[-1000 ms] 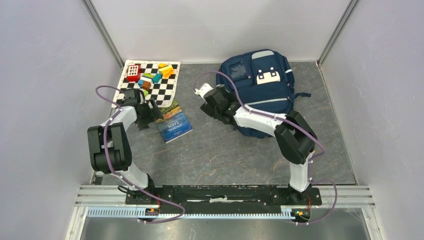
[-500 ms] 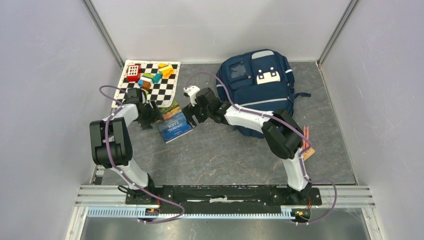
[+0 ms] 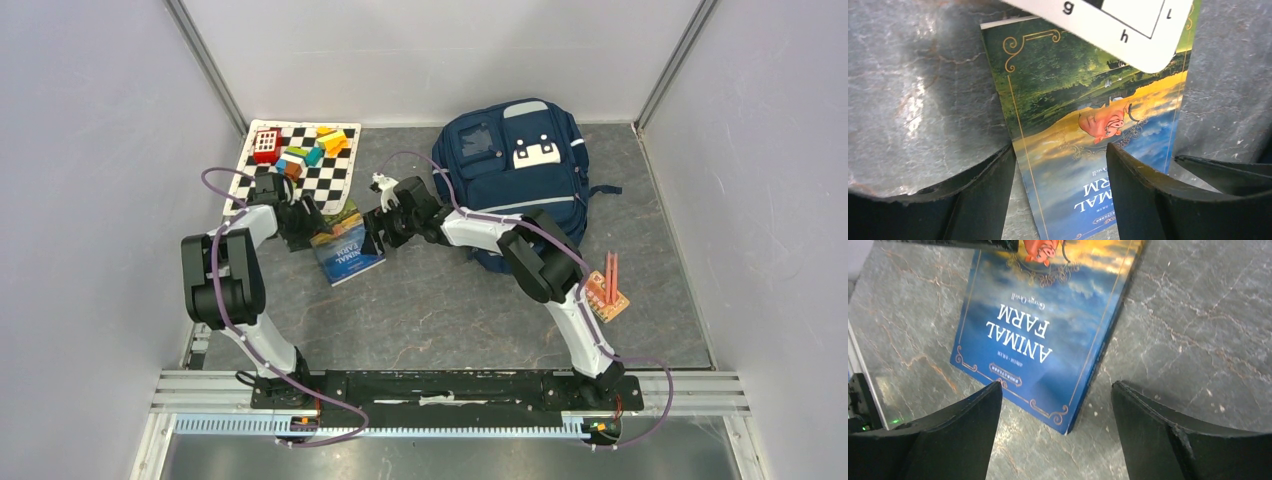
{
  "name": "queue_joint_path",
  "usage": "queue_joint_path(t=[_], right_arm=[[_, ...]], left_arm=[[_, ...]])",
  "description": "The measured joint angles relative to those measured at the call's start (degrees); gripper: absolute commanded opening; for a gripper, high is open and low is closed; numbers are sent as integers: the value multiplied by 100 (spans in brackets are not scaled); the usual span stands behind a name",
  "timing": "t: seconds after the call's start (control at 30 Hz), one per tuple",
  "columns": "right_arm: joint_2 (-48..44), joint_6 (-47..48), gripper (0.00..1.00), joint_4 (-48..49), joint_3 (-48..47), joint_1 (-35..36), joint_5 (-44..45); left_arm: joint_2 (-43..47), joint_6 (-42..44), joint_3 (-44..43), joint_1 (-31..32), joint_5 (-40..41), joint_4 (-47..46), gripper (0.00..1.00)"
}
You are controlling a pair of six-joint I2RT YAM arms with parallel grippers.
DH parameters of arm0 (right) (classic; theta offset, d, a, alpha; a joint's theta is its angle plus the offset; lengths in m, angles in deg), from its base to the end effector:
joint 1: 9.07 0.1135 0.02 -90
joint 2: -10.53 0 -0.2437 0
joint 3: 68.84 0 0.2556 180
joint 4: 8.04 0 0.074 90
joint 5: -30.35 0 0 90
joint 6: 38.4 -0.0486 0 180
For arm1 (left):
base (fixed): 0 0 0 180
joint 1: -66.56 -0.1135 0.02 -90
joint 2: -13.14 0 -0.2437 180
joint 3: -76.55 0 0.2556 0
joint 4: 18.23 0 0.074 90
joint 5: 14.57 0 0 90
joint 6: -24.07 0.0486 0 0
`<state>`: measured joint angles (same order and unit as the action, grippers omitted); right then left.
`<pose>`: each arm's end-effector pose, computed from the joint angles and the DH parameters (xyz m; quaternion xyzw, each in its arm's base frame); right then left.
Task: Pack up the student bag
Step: Move the student bag to the center of the board, then pick up the book from the center of the board.
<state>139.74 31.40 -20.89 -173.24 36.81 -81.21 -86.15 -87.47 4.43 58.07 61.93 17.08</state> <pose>0.3356 0.3717 0.1222 -0.2764 0.8413 0.3769 0.2717 0.3407 0.0394 0.1298 -0.2229 0.9389 -0.1403 0.2217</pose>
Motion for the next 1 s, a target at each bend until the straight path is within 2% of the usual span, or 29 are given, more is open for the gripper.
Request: queue_joint_path(t=[0.17, 0.47, 0.73, 1.0], right_arm=[[245, -431, 82, 413, -146, -48, -387], [267, -1191, 81, 1073, 160, -216, -680], [240, -1250, 81, 1121, 214, -219, -533], [177, -1143, 81, 1113, 251, -229, -13]], left_arm=[[-101, -13, -9, 101, -328, -269, 69], [-92, -55, 140, 184, -350, -780, 58], [192, -181, 634, 184, -376, -1381, 55], [763, -442, 1005, 212, -793, -1593, 54]])
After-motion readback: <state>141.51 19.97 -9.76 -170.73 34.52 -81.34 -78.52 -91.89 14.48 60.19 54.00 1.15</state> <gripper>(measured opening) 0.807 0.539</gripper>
